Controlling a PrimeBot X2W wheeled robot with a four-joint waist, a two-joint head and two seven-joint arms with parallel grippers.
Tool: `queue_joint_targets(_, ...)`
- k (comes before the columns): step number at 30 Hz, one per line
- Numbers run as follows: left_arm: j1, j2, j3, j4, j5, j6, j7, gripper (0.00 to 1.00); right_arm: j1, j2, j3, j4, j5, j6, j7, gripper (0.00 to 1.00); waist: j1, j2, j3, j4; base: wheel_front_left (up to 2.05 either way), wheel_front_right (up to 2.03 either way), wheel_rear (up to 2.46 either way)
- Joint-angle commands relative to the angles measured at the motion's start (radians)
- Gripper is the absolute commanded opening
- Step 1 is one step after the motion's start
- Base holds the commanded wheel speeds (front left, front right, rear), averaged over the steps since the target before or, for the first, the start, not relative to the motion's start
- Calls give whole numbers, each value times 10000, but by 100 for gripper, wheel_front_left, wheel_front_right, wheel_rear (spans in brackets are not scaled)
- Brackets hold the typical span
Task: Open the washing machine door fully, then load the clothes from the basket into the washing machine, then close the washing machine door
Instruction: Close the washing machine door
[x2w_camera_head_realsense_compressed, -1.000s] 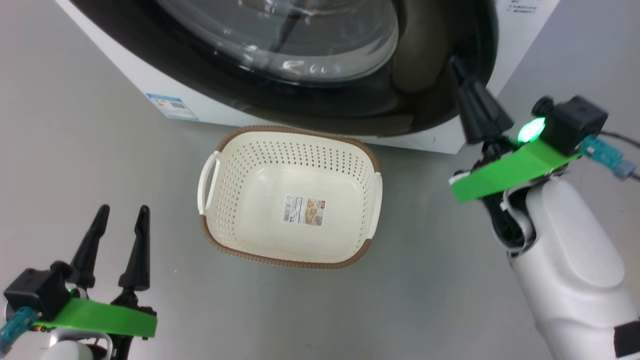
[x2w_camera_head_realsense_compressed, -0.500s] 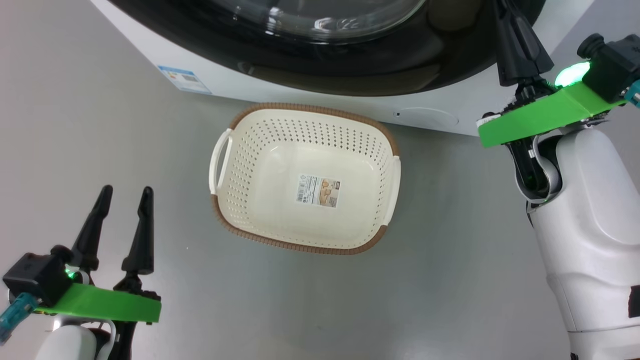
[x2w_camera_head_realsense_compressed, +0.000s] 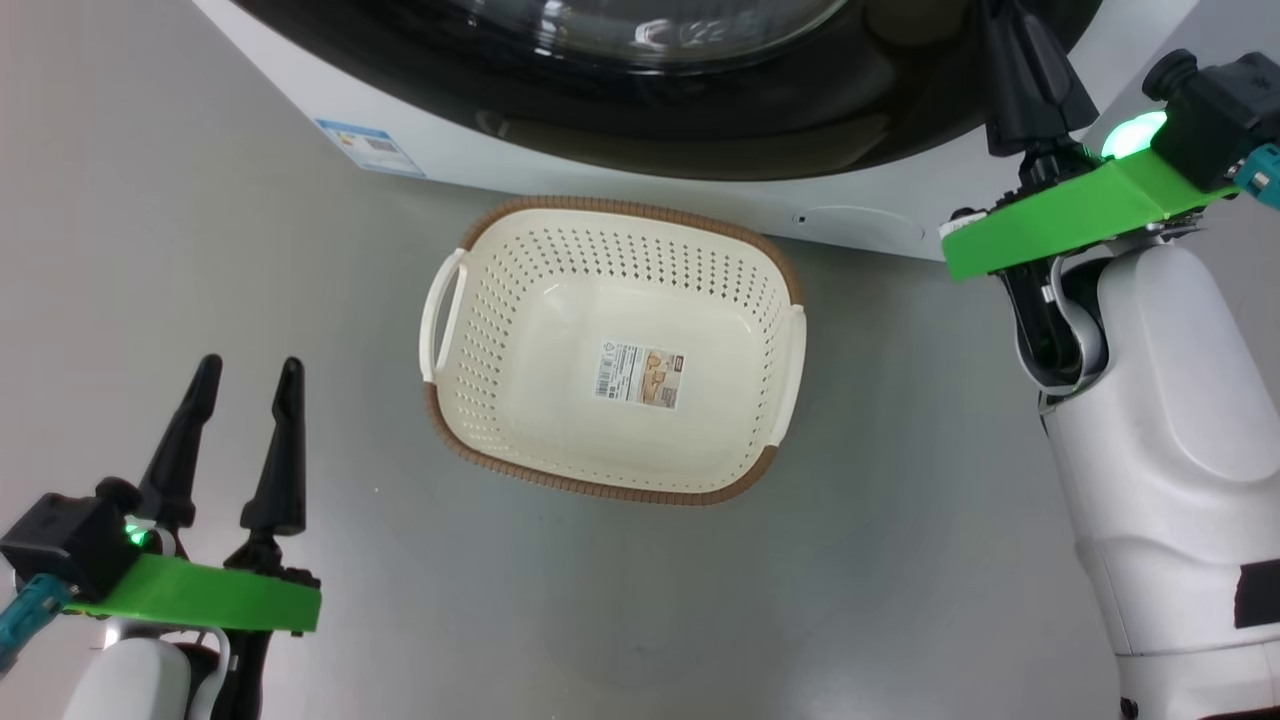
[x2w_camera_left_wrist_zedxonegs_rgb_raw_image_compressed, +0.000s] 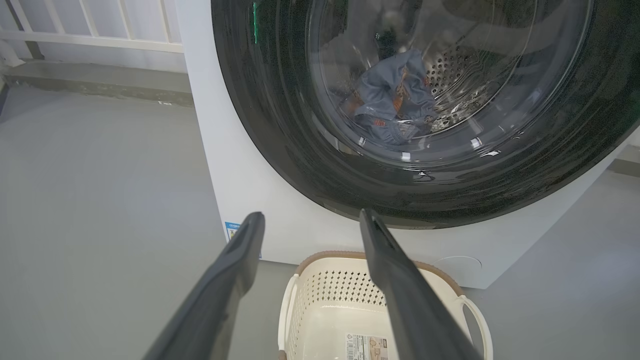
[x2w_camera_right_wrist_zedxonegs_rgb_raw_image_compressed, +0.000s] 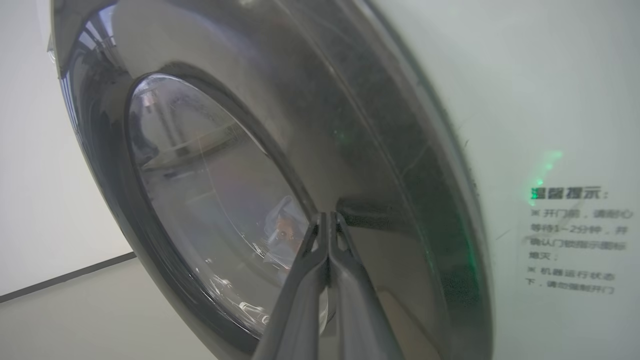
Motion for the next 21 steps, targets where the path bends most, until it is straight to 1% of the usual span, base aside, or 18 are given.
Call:
queue_joint_targets(1,-173,289,382,-141,-40,-29,-122,100,95,76,130,-266,67,-69,-46,0,0,0,-96,-56,0,0,0)
queue_joint_targets(2,-160,292,393,-115,-29,-29,-122,100,218,68,207,-258,84,-69,-46,0,0,0,-157,-87,0,0,0)
queue_joint_targets(3,-147,296,401,-93,-22,-29,-122,100,339,54,280,-263,97,-69,-46,13,0,0,-200,-113,0,0,0)
queue_joint_targets(4,-129,300,413,-65,-14,-29,-122,100,474,54,322,-293,124,-69,-46,33,0,0,-265,-146,0,0,0)
queue_joint_targets(5,-102,308,427,-37,-8,-29,-122,100,623,51,388,-295,151,-69,-46,45,0,0,-326,-188,0,0,0)
queue_joint_targets(6,-78,318,438,-14,-4,-29,-122,100,766,36,467,-286,168,-69,-46,75,0,0,-390,-229,0,0,0)
queue_joint_targets(7,-51,329,452,6,1,-29,-122,100,914,32,539,-287,203,-69,-46,98,0,0,-452,-274,0,0,0)
queue_joint_targets(8,-23,340,465,30,7,-29,-122,100,1059,17,600,-282,253,-69,-46,100,0,0,-519,-317,0,0,0)
queue_joint_targets(15,207,413,542,180,51,-29,-122,100,2371,-74,785,-385,561,-69,-46,100,0,0,-1145,-622,0,0,0)
queue_joint_targets(21,556,511,546,287,72,-29,-122,100,3569,-402,1153,-529,922,-69,-46,100,0,0,-1816,-917,0,0,0)
